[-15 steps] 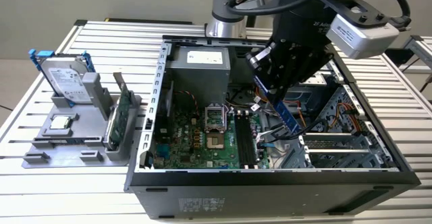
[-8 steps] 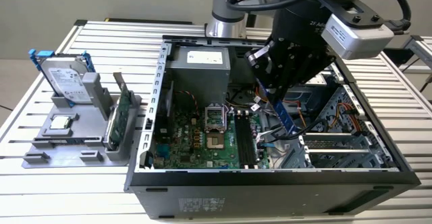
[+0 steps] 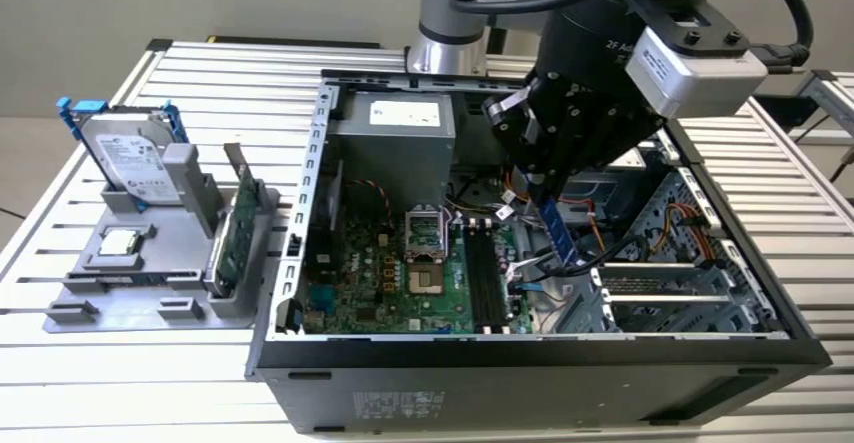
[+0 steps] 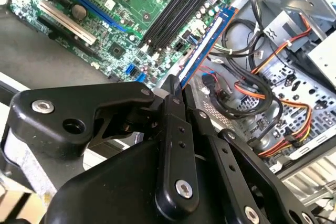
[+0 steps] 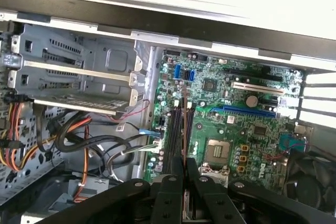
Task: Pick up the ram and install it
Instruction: 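Insert the ram into the slot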
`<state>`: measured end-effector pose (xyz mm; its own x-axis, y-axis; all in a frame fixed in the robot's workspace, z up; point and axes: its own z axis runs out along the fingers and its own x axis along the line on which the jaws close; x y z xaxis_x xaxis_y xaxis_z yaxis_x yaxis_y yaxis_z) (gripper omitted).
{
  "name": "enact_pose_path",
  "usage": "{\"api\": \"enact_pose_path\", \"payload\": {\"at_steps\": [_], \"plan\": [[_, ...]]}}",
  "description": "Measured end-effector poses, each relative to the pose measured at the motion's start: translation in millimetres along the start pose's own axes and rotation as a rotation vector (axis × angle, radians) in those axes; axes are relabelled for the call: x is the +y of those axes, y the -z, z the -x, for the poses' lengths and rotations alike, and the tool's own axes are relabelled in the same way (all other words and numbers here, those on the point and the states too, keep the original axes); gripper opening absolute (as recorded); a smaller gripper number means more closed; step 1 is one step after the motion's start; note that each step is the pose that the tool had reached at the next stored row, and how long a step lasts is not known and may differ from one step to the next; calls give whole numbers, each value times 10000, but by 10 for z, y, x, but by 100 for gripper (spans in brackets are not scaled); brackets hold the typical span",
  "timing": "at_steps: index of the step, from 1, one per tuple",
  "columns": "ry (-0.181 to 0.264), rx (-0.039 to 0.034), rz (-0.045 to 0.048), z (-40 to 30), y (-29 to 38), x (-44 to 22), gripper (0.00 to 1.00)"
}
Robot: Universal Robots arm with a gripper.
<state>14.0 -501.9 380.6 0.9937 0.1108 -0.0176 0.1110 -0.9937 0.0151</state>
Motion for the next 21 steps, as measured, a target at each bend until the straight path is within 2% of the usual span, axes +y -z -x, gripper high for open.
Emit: {"api": "enact_pose_path", "payload": {"at_steps": [14,21], "plan": [[-1312,-26,34,-3,-1,-2,0],[-1746,-35,60,-4,-1,-2,0]]}}
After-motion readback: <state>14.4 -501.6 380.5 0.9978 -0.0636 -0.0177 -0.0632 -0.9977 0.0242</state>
